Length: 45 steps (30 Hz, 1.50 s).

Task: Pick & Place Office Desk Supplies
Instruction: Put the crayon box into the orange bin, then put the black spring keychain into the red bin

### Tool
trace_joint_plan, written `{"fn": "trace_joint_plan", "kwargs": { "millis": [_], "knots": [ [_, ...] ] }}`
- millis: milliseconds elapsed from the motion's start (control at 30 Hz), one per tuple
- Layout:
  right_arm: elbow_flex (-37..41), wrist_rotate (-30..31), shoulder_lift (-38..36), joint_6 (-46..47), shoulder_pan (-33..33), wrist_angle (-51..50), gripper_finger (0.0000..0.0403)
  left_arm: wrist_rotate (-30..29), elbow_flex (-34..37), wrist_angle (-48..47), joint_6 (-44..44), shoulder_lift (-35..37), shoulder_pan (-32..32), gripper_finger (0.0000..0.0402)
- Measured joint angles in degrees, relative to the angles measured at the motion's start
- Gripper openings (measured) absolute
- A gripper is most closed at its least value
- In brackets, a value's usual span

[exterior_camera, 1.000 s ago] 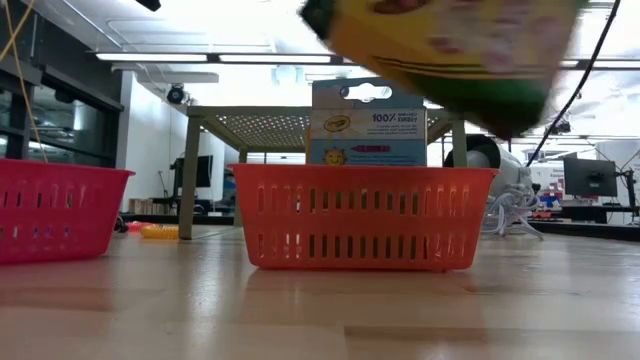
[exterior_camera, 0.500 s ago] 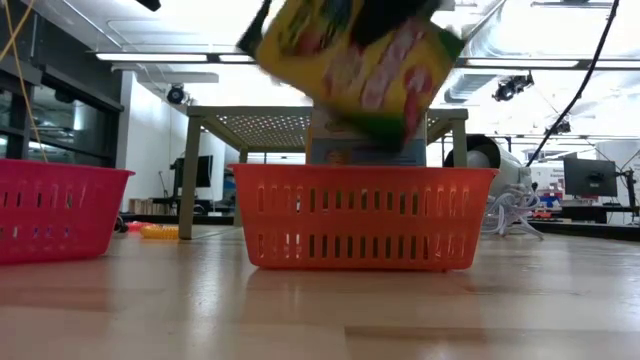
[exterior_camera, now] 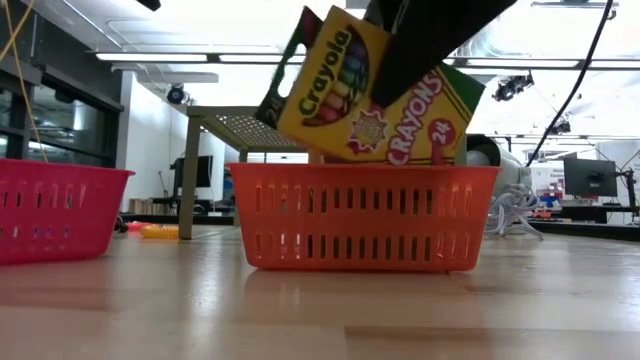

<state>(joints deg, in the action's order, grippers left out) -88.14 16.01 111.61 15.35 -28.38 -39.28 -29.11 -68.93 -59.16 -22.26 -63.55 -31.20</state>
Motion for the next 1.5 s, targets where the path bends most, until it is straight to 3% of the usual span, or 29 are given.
{"fn": "trace_joint_plan", "kwargs": {
  "millis": [233,600,1200,1500],
  "knots": [
    [0.00,0.22,0.00,0.91,0.02,-0.33,0.0100,0.01,0.00,0.00,0.00,0.00,0.00,0.0139],
    [0.00,0.50,-0.11,3.06,0.09,-0.35,0.0158,-0.01,0.00,0.00,0.00,0.00,0.02,0.0139],
    [0.00,0.33,-0.20,2.01,0.31,-0.24,0.0150,-0.01,0.00,0.00,0.00,0.00,0.02,0.0139],
    [-0.04,0.59,-6.15,-2.14,1.22,3.47,0.0150,0.01,0.00,0.00,0.00,0.00,0.02,0.0139]
  ]
}}
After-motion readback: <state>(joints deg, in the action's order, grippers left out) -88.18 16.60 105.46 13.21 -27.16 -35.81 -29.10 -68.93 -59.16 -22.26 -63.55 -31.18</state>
